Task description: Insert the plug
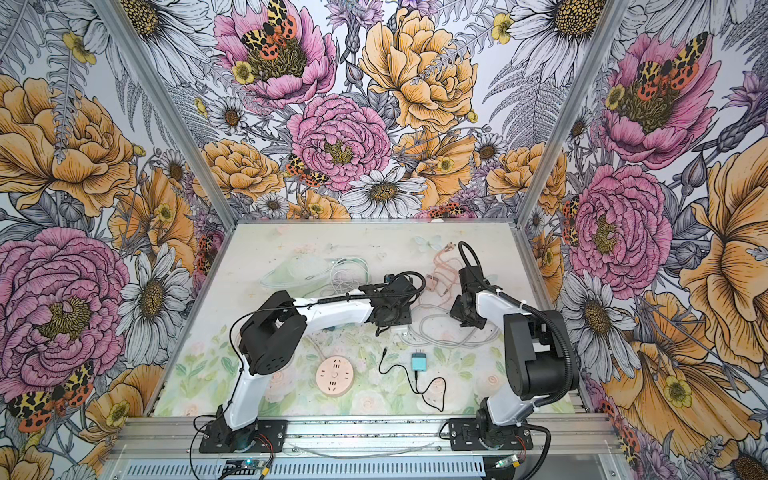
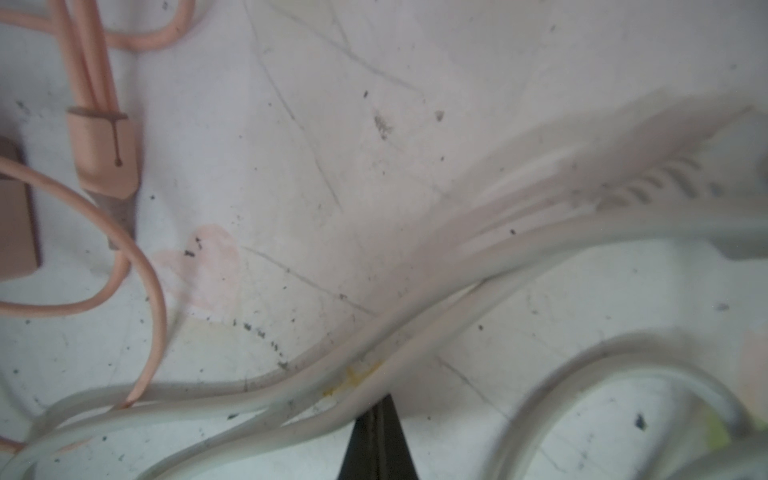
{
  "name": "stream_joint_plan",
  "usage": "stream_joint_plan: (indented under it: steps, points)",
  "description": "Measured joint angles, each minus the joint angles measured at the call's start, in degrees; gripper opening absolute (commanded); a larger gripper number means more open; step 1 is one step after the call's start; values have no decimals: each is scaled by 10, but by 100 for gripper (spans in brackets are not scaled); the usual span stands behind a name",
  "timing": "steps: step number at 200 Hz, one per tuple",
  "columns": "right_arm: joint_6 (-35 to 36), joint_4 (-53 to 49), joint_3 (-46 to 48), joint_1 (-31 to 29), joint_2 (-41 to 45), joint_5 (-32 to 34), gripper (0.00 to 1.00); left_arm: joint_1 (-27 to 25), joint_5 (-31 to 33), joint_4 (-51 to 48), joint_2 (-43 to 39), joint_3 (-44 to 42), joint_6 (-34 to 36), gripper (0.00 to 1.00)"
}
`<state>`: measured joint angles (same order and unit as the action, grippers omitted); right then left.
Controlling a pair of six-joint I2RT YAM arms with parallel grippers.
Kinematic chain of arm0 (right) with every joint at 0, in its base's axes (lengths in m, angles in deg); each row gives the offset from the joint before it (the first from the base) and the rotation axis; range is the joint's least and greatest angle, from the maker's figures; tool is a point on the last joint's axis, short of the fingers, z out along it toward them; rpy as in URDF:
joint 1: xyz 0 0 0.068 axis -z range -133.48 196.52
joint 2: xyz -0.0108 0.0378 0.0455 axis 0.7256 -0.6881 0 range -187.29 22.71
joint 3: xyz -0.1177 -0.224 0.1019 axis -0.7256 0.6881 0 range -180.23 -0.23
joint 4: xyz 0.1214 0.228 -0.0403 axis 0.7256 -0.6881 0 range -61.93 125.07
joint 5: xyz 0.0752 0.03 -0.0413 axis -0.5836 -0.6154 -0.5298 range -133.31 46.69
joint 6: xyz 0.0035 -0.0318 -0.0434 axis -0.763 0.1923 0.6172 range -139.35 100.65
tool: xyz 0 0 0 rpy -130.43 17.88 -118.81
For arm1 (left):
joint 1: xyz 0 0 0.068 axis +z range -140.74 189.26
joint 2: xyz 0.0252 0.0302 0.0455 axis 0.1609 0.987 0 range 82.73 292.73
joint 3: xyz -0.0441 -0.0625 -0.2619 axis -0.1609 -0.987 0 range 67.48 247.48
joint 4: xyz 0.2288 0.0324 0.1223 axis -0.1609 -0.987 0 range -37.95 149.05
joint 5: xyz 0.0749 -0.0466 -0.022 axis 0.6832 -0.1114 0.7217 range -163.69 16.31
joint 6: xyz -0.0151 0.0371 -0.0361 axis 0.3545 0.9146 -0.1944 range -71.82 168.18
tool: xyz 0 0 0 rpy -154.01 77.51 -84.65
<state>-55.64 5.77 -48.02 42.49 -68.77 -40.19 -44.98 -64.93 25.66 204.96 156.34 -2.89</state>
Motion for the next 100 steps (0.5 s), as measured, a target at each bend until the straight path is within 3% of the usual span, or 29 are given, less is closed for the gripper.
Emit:
stream_joint_plan:
  steps: [74, 100]
  points:
    - [5, 3, 0, 0, 0, 4, 0, -3, 8, -56, 26, 50, 2, 52]
    - [9, 3, 1, 0, 4, 11, 0, -4, 9, -74, 36, 68, 2, 58]
